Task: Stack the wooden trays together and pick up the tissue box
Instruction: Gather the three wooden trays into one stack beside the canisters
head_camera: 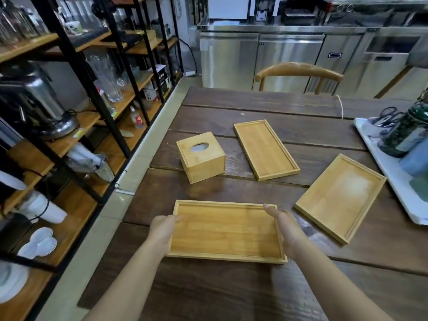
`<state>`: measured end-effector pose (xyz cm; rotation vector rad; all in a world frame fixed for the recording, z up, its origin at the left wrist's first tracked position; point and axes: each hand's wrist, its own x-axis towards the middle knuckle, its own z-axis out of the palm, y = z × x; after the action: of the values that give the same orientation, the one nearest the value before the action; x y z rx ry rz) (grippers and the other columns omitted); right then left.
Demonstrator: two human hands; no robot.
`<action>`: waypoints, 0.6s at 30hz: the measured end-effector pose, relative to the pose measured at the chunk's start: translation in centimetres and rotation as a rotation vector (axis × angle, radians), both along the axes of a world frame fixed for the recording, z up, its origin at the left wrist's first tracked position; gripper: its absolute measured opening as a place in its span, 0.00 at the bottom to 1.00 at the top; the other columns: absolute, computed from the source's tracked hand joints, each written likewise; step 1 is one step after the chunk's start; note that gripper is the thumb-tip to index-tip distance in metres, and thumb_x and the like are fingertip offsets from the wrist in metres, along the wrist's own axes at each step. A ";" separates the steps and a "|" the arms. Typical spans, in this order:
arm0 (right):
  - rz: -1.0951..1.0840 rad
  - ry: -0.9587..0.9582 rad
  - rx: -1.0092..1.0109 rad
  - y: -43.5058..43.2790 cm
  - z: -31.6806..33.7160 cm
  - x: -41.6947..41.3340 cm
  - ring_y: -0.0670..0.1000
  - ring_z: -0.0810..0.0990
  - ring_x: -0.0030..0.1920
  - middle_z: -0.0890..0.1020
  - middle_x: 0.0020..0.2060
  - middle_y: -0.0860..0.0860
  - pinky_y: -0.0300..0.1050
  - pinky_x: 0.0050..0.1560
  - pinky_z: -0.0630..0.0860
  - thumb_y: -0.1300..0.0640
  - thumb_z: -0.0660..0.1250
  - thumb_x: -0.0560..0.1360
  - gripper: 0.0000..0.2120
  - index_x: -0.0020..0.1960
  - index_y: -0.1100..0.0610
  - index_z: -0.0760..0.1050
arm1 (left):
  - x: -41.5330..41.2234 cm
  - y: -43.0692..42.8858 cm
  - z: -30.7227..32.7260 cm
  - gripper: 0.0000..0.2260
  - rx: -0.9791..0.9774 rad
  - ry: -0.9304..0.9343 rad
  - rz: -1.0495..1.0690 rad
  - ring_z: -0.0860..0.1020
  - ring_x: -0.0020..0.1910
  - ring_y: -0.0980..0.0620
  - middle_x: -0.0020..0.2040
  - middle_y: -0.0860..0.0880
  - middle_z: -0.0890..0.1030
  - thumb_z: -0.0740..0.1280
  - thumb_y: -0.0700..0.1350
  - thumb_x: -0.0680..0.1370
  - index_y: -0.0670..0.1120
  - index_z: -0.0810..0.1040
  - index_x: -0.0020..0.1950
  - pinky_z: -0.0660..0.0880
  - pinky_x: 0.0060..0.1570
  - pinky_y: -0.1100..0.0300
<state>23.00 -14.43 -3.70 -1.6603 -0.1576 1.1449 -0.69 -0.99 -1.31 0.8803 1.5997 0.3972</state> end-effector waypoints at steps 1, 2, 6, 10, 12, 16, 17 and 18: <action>0.004 0.026 0.013 -0.1 0.1 0.2 0.57 0.60 0.72 0.62 0.74 0.52 0.58 0.70 0.57 0.41 0.69 0.67 0.40 0.73 0.52 0.58 | -0.2 0.0 0.4 0.16 0.011 0.026 -0.013 0.76 0.58 0.38 0.59 0.38 0.79 0.67 0.41 0.76 0.36 0.75 0.63 0.73 0.60 0.42; 0.003 0.061 0.011 -0.2 0.1 0.4 0.57 0.60 0.73 0.62 0.74 0.52 0.57 0.70 0.57 0.41 0.69 0.66 0.40 0.73 0.53 0.59 | -0.3 0.0 0.7 0.15 0.028 0.047 -0.043 0.76 0.58 0.38 0.59 0.39 0.79 0.67 0.40 0.76 0.36 0.76 0.62 0.73 0.61 0.43; 0.027 0.116 -0.012 -0.7 0.9 0.9 0.56 0.70 0.63 0.73 0.64 0.53 0.54 0.66 0.65 0.39 0.75 0.57 0.43 0.67 0.56 0.67 | -0.5 0.6 2.7 0.19 0.120 0.025 -0.192 0.75 0.57 0.42 0.56 0.43 0.78 0.68 0.37 0.76 0.41 0.72 0.67 0.73 0.57 0.44; 0.059 0.145 0.020 -1.0 2.5 1.8 0.57 0.74 0.57 0.75 0.54 0.54 0.54 0.58 0.67 0.52 0.66 0.74 0.26 0.68 0.61 0.65 | -0.4 1.0 5.0 0.22 0.230 -0.076 -0.378 0.77 0.51 0.49 0.59 0.43 0.78 0.66 0.39 0.77 0.45 0.68 0.70 0.75 0.44 0.55; 0.074 0.051 0.054 -0.8 2.9 2.4 0.56 0.75 0.55 0.76 0.56 0.56 0.53 0.57 0.70 0.52 0.67 0.74 0.27 0.68 0.61 0.65 | 0.0 1.1 6.4 0.19 0.348 -0.111 -0.443 0.77 0.48 0.54 0.55 0.47 0.79 0.66 0.39 0.77 0.48 0.70 0.67 0.73 0.39 0.60; 0.299 -0.522 0.058 -0.5 5.2 3.3 0.53 0.68 0.67 0.71 0.65 0.51 0.50 0.65 0.65 0.48 0.69 0.72 0.28 0.69 0.52 0.67 | 1.7 1.4 9.3 0.14 0.498 -0.217 -0.525 0.83 0.44 0.56 0.50 0.51 0.82 0.67 0.37 0.76 0.53 0.74 0.57 0.77 0.37 0.64; 0.381 -0.628 0.052 -0.3 5.9 3.7 0.51 0.70 0.64 0.74 0.62 0.48 0.49 0.64 0.67 0.47 0.68 0.72 0.23 0.65 0.50 0.70 | 2.3 1.3 10.0 0.15 0.522 -0.242 -0.550 0.83 0.43 0.58 0.50 0.50 0.82 0.67 0.37 0.76 0.53 0.74 0.58 0.78 0.36 0.64; 0.451 -0.663 0.074 -0.2 6.8 4.1 0.50 0.74 0.60 0.77 0.56 0.47 0.47 0.59 0.70 0.48 0.67 0.72 0.17 0.60 0.49 0.74 | 2.9 1.4 10.7 0.15 0.552 -0.260 -0.561 0.83 0.43 0.59 0.49 0.50 0.83 0.68 0.37 0.75 0.52 0.75 0.58 0.79 0.36 0.65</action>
<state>27.05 -14.66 3.06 -1.9374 -1.0230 0.8422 2.25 0.41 9.38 1.5743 0.9509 0.5311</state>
